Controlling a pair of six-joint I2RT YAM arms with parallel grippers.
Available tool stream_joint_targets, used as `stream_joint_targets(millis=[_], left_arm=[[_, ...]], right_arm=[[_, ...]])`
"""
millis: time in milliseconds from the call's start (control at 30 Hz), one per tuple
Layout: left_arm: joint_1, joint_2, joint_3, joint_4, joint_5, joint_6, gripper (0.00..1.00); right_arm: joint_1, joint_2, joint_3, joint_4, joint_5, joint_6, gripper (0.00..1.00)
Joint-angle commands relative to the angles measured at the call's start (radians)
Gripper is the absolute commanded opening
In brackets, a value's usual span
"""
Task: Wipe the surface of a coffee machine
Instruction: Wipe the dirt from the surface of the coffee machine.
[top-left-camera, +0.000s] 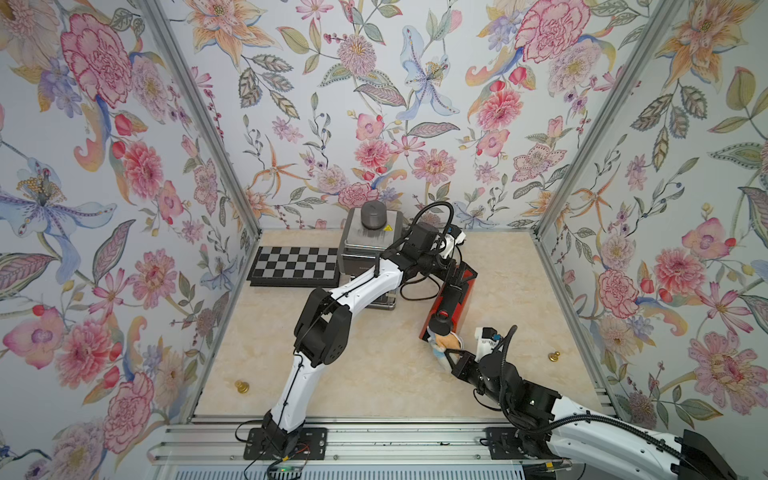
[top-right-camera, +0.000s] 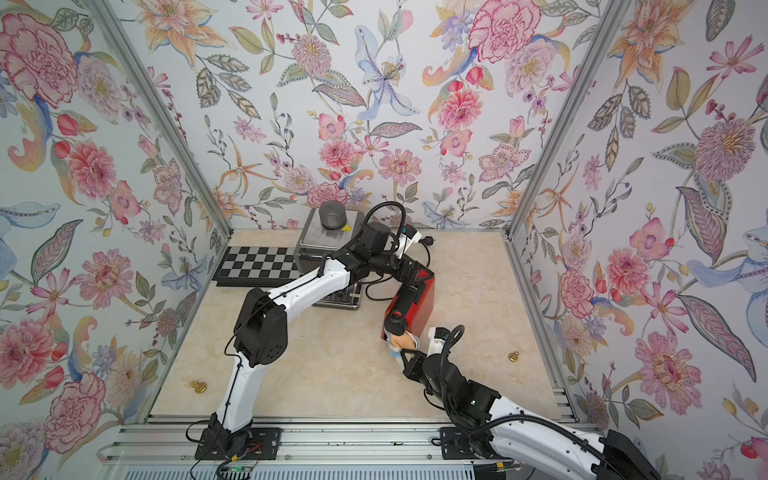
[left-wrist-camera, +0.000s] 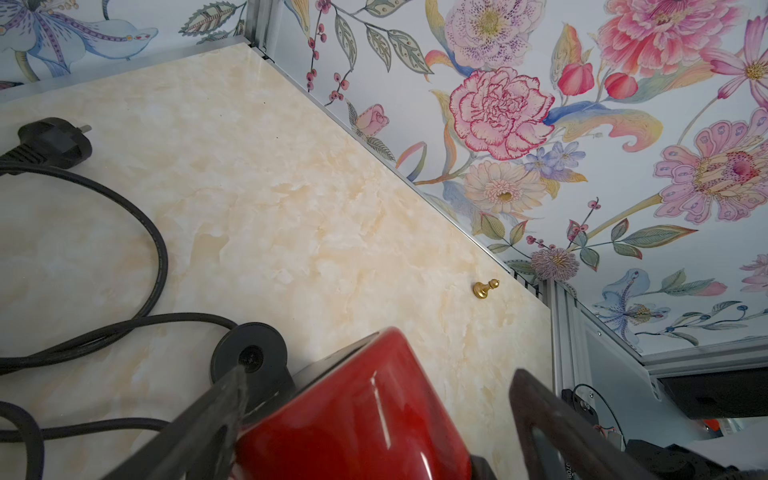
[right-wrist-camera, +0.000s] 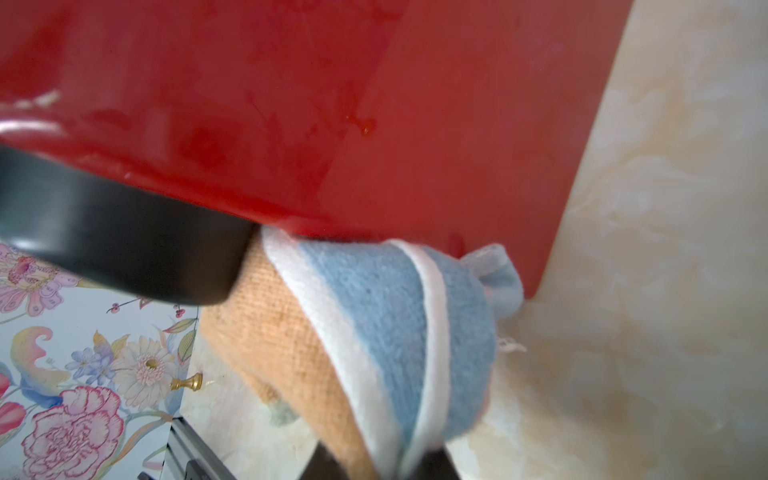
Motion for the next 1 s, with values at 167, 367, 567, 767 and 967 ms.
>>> stream_joint_targets(millis=[167, 367, 567, 767, 967], left_arm=[[-0.034, -0.020, -0.074, 0.019, 0.015, -0.012, 0.99], [-0.047, -0.068, -0.171, 0.102, 0.029, -0.066, 0.99], [-0.075, -0.083, -0.200, 0.128, 0.037, -0.088, 0.99], [-0.104, -0.098, -0.219, 0.161, 0.056, -0.110, 0.99], [-0.096, -0.121, -0.255, 0.230, 0.076, -0.155, 0.99]], right_arm=[[-0.002, 0.064, -0.021, 0.242, 0.227, -0.010, 0.00], [-0.081, -0.007, -0.030, 0.224, 0.229, -0.075, 0.00], [-0.212, -0.138, -0.022, 0.106, 0.157, -0.127, 0.00], [-0.299, -0.229, -0.007, -0.011, 0.080, -0.159, 0.00], [-0.369, -0.286, 0.081, -0.280, -0.031, -0.183, 0.00]])
